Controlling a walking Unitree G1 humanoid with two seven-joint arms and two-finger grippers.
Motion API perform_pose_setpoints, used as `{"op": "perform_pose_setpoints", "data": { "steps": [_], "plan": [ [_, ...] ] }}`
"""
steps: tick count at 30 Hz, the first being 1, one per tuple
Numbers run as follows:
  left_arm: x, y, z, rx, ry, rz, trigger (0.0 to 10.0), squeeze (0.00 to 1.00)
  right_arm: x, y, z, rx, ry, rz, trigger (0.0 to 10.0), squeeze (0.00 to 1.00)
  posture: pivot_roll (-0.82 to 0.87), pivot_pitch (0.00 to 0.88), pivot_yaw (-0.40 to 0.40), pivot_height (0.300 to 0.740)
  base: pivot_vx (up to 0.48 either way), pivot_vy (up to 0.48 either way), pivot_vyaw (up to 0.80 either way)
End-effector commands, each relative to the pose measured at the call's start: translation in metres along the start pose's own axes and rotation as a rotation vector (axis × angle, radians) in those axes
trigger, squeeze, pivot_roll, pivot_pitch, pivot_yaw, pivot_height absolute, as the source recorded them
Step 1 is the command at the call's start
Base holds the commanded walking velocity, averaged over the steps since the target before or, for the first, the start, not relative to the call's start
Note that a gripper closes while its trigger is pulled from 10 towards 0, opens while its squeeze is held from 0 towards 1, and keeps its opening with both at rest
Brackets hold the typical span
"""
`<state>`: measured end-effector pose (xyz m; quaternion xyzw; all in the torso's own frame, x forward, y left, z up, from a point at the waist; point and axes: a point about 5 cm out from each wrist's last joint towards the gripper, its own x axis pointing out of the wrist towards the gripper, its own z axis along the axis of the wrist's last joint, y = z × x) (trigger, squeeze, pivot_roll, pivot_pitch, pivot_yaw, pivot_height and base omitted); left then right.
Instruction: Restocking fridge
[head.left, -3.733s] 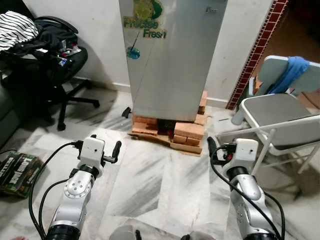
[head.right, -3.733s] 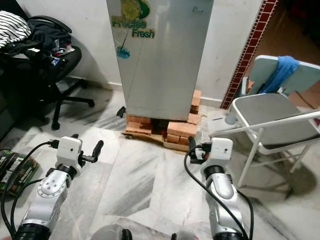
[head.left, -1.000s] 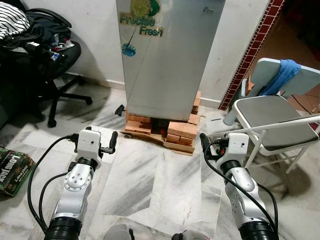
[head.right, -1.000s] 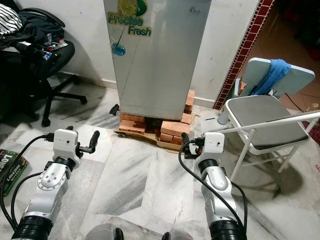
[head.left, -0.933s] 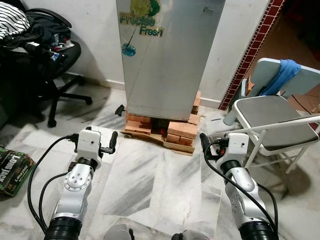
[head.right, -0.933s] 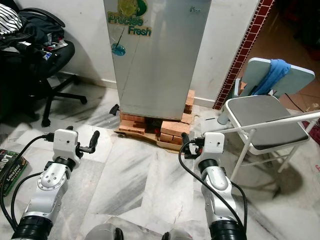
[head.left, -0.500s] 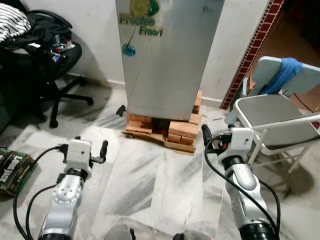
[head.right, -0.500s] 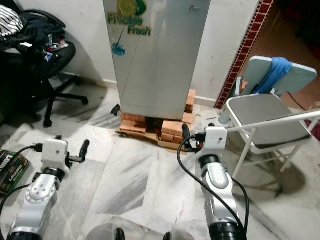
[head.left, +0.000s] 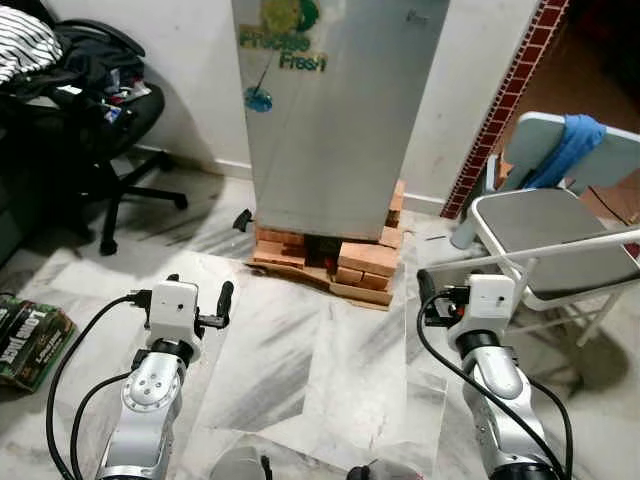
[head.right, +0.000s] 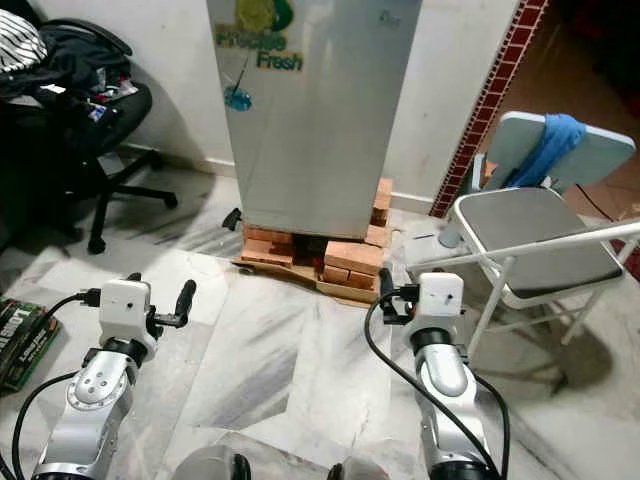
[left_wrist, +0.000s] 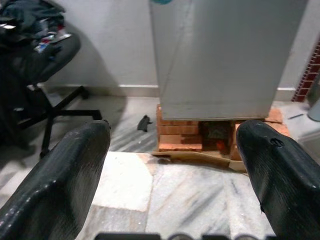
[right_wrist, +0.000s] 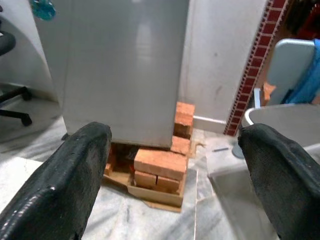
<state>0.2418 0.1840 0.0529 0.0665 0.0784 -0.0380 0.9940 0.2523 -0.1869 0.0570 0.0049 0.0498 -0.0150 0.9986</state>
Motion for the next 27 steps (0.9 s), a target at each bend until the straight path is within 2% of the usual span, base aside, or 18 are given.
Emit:
{"op": "perform_pose_setpoints", "data": {
  "steps": [1,10,27],
  "plan": [
    [-0.002,0.005,0.001,0.005,0.004,0.011,10.0,0.0,0.002,0.005,0.004,0.021,-0.02,0.013,10.0,0.0,0.1,0.043,-0.02,0.74,0.0,0.48,0.0],
    [0.002,0.007,0.006,-0.021,-0.013,0.016,10.0,0.0,0.009,0.007,0.009,0.019,-0.032,0.022,10.0,0.0,0.11,0.034,-0.02,0.74,0.0,0.48,-0.74],
    [0.007,0.012,0.01,-0.02,-0.029,0.022,10.0,0.0,0.015,0.011,0.011,0.027,-0.045,0.021,10.0,0.0,0.11,0.034,-0.009,0.74,0.0,0.48,-0.8]
  ]
}}
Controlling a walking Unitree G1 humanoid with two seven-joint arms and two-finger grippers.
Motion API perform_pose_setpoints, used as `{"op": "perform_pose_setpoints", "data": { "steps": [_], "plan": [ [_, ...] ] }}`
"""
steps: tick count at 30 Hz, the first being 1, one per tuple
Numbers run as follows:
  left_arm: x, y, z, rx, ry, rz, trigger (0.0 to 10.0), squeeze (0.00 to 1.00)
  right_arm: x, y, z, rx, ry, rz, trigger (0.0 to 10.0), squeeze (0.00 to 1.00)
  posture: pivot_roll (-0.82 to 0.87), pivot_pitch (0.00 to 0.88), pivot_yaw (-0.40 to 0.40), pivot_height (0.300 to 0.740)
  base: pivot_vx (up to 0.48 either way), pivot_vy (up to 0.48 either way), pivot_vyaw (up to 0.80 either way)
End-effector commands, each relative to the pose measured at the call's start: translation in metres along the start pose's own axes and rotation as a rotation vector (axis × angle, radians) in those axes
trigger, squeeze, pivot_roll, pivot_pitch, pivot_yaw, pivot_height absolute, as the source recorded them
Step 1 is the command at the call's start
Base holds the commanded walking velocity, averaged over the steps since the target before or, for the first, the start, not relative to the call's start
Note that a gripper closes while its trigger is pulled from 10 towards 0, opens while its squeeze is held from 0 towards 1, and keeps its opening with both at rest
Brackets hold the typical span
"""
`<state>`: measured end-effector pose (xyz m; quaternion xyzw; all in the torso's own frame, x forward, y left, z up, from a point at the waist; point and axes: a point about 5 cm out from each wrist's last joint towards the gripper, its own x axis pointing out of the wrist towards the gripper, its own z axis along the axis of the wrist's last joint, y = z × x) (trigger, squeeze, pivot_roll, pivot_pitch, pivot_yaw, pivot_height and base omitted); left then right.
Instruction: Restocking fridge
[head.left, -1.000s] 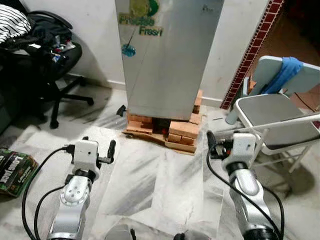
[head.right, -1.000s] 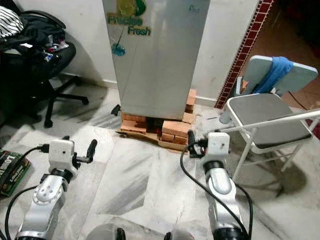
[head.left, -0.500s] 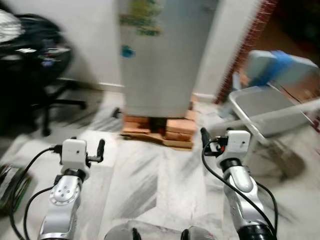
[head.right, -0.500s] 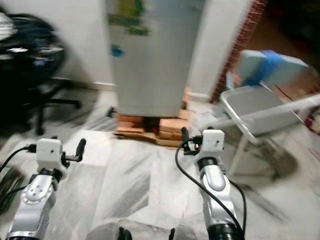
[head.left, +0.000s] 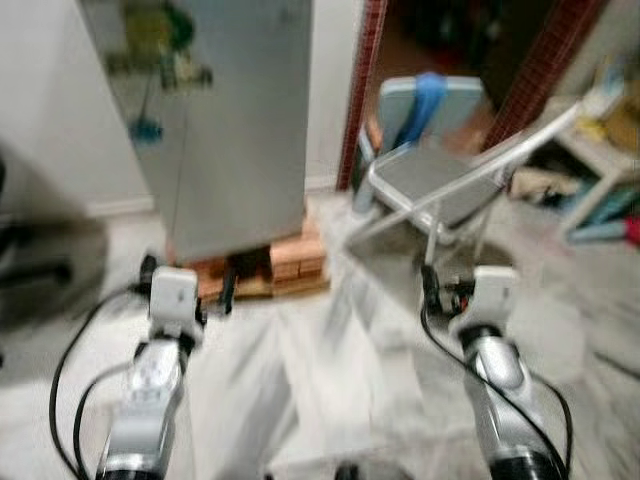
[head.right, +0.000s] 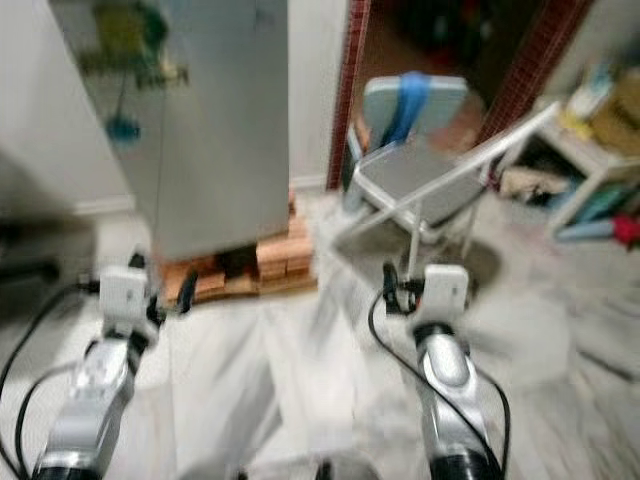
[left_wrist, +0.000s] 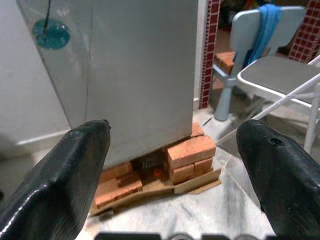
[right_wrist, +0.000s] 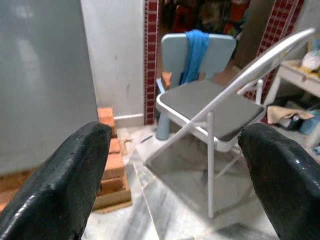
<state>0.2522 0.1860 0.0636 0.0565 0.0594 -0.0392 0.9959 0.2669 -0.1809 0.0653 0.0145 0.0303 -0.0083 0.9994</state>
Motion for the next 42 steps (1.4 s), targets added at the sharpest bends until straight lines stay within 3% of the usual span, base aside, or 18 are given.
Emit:
{"op": "perform_pose_setpoints", "data": {
  "steps": [1,20,29,42],
  "plan": [
    [-0.001,0.007,-0.002,-0.001,0.01,0.023,10.0,0.0,0.002,0.004,0.001,0.008,-0.006,0.006,10.0,0.0,0.11,0.034,-0.009,0.74,0.0,0.48,-0.8],
    [-0.01,0.001,-0.019,-0.047,0.074,0.003,10.0,0.0,-0.001,-0.003,-0.004,0.008,0.001,-0.033,10.0,0.0,0.1,0.01,-0.01,0.74,0.0,0.48,-0.8],
    [-0.015,0.016,-0.024,-0.015,0.095,0.028,10.0,0.0,-0.006,-0.008,-0.007,-0.002,0.006,-0.044,10.0,0.0,0.1,0.008,-0.009,0.74,0.0,0.48,-0.8],
    [-0.016,0.016,-0.028,-0.013,0.1,0.059,10.0,0.0,-0.002,-0.008,-0.005,-0.011,0.004,-0.027,10.0,0.0,0.11,0.005,-0.021,0.74,0.0,0.48,-0.8]
  ]
}}
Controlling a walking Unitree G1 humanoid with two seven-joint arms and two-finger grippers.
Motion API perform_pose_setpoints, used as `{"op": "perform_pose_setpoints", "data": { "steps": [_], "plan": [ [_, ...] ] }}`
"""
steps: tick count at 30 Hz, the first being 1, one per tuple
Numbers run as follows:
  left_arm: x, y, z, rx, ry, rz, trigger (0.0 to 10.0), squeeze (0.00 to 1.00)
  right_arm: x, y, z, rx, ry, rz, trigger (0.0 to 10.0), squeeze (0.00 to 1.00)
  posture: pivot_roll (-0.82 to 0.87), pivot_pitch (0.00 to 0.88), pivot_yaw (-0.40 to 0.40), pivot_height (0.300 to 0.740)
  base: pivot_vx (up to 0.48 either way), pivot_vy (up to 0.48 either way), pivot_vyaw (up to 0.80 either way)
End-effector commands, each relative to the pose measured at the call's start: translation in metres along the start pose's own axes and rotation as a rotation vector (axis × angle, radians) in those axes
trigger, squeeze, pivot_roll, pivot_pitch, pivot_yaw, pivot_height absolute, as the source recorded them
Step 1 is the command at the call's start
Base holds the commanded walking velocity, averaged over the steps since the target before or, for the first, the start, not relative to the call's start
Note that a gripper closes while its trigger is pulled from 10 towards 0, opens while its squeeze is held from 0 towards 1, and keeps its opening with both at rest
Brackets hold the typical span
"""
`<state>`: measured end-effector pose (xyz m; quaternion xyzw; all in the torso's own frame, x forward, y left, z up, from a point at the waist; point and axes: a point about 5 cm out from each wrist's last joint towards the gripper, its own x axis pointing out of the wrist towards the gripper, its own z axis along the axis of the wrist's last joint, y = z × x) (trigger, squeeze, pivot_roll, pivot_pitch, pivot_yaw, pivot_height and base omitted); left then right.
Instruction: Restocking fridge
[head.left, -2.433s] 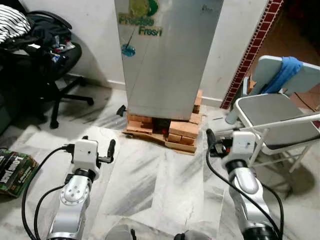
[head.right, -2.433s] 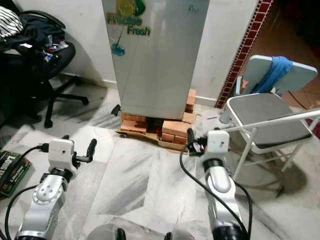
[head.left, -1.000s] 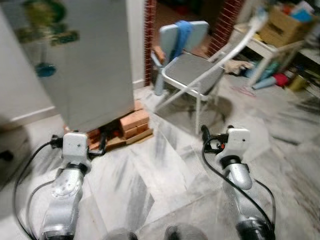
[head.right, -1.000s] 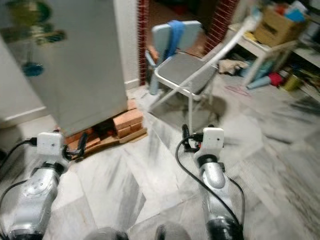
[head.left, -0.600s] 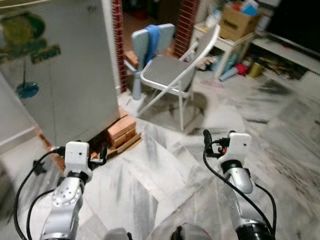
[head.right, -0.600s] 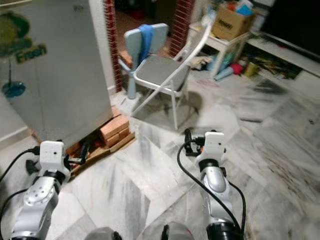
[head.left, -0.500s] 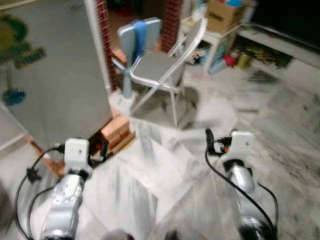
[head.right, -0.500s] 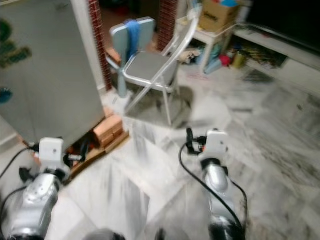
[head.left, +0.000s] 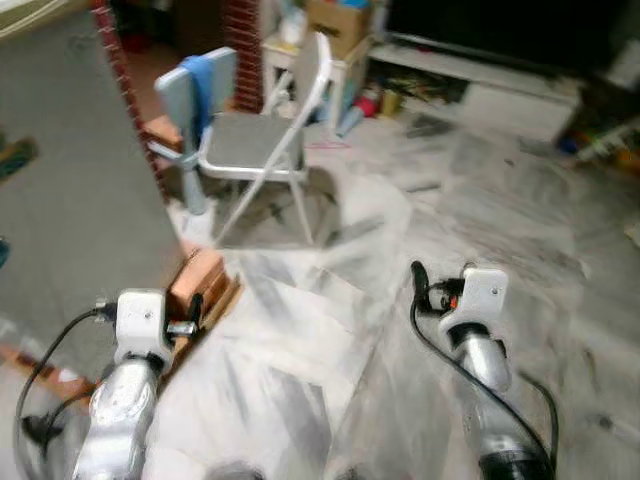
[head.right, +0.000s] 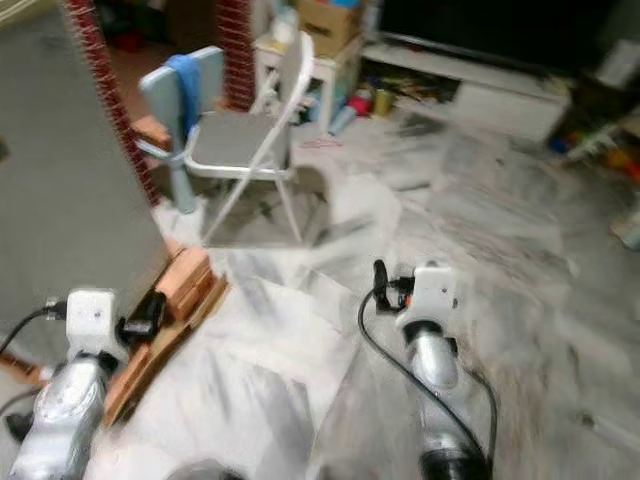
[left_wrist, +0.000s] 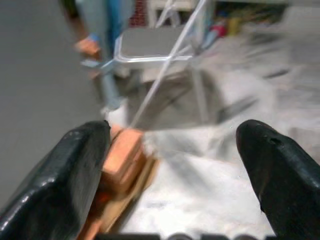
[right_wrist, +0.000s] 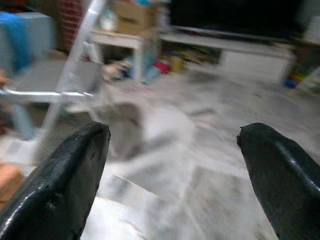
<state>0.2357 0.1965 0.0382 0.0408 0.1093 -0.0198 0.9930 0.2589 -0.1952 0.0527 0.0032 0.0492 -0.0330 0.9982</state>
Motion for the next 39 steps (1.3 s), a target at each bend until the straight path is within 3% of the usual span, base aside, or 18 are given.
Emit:
{"op": "perform_pose_setpoints", "data": {
  "steps": [1,31,39],
  "plan": [
    [-0.0016,0.0103,0.0007,0.023,-0.001,0.03,10.0,0.0,0.0043,0.0074,0.0079,0.011,-0.034,0.024,10.0,0.0,0.11,0.005,-0.022,0.74,0.0,0.48,-0.8],
    [0.0004,0.0068,0.0001,0.034,-0.004,0.034,10.0,0.0,0.0089,0.0157,0.0085,0.03,-0.028,0.069,10.0,0.0,0.12,0.007,-0.026,0.74,0.0,0.453,0.0],
    [-0.0001,0.0068,0.0032,0.026,-0.025,0.012,10.0,0.0,0.0129,0.0131,0.0089,-0.022,-0.02,0.049,10.0,0.0,0.12,0.015,-0.027,0.74,0.0,0.044,0.0]
  ]
}}
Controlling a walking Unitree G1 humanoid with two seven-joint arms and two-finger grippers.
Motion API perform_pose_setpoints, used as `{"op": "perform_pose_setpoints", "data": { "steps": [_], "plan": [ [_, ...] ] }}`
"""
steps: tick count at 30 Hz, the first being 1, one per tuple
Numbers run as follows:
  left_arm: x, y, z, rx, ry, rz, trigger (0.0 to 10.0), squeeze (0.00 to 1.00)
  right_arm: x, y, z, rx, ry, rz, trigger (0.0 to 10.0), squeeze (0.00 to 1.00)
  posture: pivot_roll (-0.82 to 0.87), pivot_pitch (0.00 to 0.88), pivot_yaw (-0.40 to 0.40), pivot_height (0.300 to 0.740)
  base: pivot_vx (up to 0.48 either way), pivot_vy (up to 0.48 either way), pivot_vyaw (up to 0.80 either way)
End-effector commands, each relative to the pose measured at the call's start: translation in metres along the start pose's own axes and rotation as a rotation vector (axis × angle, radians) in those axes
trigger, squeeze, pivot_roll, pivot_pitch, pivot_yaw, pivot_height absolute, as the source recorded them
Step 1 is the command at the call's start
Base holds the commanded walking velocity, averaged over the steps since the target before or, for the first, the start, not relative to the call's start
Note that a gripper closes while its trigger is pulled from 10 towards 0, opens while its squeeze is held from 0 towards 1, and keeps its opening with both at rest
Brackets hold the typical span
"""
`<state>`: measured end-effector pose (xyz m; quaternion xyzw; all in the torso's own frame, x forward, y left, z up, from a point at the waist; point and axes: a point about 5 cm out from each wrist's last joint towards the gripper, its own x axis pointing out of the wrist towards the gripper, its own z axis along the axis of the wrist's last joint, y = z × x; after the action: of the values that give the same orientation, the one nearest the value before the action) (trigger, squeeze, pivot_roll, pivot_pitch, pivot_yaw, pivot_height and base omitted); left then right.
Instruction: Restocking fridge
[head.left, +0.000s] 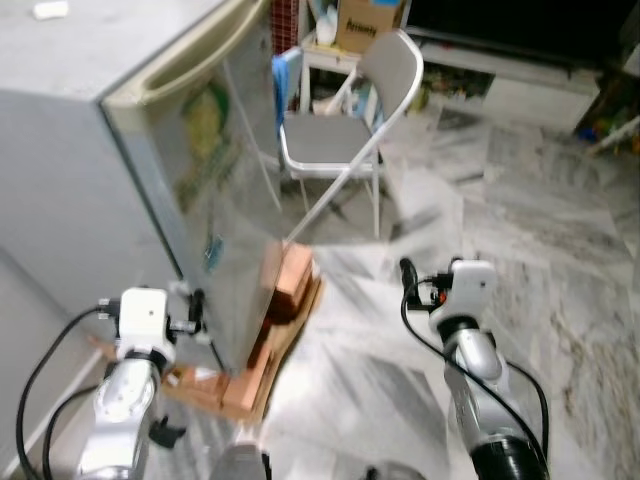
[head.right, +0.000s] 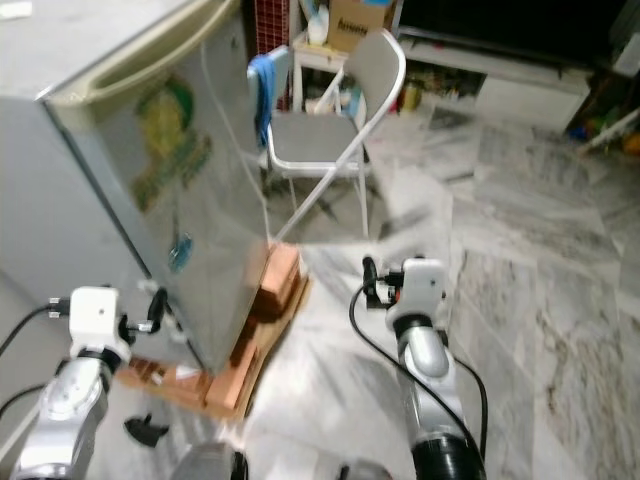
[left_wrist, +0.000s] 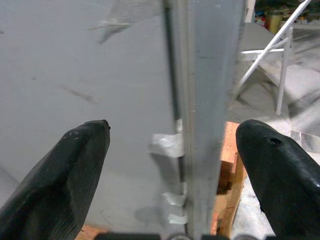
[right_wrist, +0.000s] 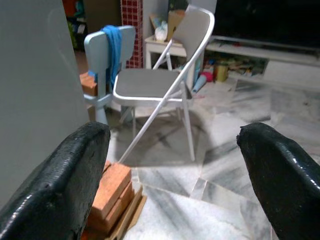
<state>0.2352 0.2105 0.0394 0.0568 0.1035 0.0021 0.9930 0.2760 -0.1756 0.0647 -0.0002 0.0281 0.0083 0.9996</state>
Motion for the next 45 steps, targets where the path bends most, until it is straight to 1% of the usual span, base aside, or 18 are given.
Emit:
{"op": "perform_pose_setpoints", "data": {
  "steps": [1,4,5,6,8,10,12,15,21,26,33,36,39,45],
  "plan": [
    [0.0,-0.008,0.003,-0.006,-0.014,-0.049,10.0,0.0,-0.002,-0.009,-0.005,-0.039,0.027,-0.048,10.0,0.0,0.12,0.019,-0.027,0.74,0.0,0.0,0.0],
    [-0.002,-0.009,0.001,-0.012,-0.003,-0.078,10.0,0.0,0.0,-0.012,-0.004,-0.089,0.025,-0.081,10.0,0.0,0.12,0.028,-0.026,0.74,0.0,0.0,0.0],
    [-0.002,-0.009,0.001,-0.012,0.0,-0.081,10.0,0.0,0.0,-0.013,-0.004,-0.093,0.023,-0.083,10.0,0.0,0.12,0.028,-0.026,0.74,0.0,0.0,0.0],
    [-0.003,-0.009,0.0,-0.009,0.005,-0.088,10.0,0.0,0.001,-0.011,-0.004,-0.063,0.024,-0.061,10.0,0.0,0.12,0.031,-0.028,0.74,0.0,0.0,0.0],
    [-0.004,-0.008,-0.001,-0.007,0.009,-0.095,10.0,0.0,0.002,-0.012,-0.004,-0.065,0.025,-0.06,10.0,0.0,0.12,0.034,-0.028,0.74,0.0,0.0,0.0],
    [-0.004,-0.008,-0.002,-0.003,0.012,-0.105,10.0,0.0,0.002,-0.013,-0.003,-0.092,0.025,-0.076,10.0,0.0,0.12,0.037,-0.03,0.74,0.0,0.0,0.0],
    [-0.001,-0.004,-0.001,0.007,0.011,-0.103,10.0,0.0,0.001,-0.013,-0.004,-0.101,0.04,-0.058,10.0,0.0,0.12,0.039,-0.034,0.74,0.0,0.0,0.0],
    [0.004,0.0,0.002,0.012,0.005,-0.1,10.0,0.0,-0.001,-0.01,-0.005,-0.061,0.043,-0.037,10.0,0.0,0.12,0.044,-0.04,0.74,0.0,0.0,0.0],
    [0.012,0.0,0.01,0.011,-0.014,-0.115,10.0,0.0,-0.003,-0.01,-0.006,-0.028,0.051,-0.038,10.0,0.0,0.11,0.05,-0.04,0.74,0.0,0.0,0.0],
    [0.016,-0.003,0.013,0.019,-0.029,-0.124,10.0,0.0,-0.005,-0.011,-0.006,-0.02,0.044,-0.043,10.0,0.0,0.1,0.051,-0.041,0.74,0.0,0.0,-0.77],
    [0.024,-0.01,0.017,-0.005,-0.051,-0.132,10.0,0.0,-0.006,-0.011,-0.004,-0.026,0.041,-0.037,10.0,0.0,0.1,0.053,-0.05,0.74,0.0,0.0,0.0],
    [0.025,-0.012,0.017,-0.014,-0.056,-0.141,10.0,0.0,-0.007,-0.012,-0.004,-0.028,0.043,-0.039,10.0,0.0,0.1,0.053,-0.052,0.74,0.0,0.0,0.0],
    [0.024,-0.016,0.017,-0.019,-0.063,-0.157,10.0,0.0,-0.007,-0.012,-0.005,-0.034,0.045,-0.039,10.0,0.0,0.1,0.052,-0.053,0.74,0.0,0.0,-0.8],
    [0.021,-0.022,0.014,-0.034,-0.066,-0.174,10.0,0.0,-0.007,-0.011,-0.004,-0.04,0.039,-0.031,10.0,0.0,0.09,0.052,-0.055,0.74,0.336,0.0,-0.63]
  ]
}}
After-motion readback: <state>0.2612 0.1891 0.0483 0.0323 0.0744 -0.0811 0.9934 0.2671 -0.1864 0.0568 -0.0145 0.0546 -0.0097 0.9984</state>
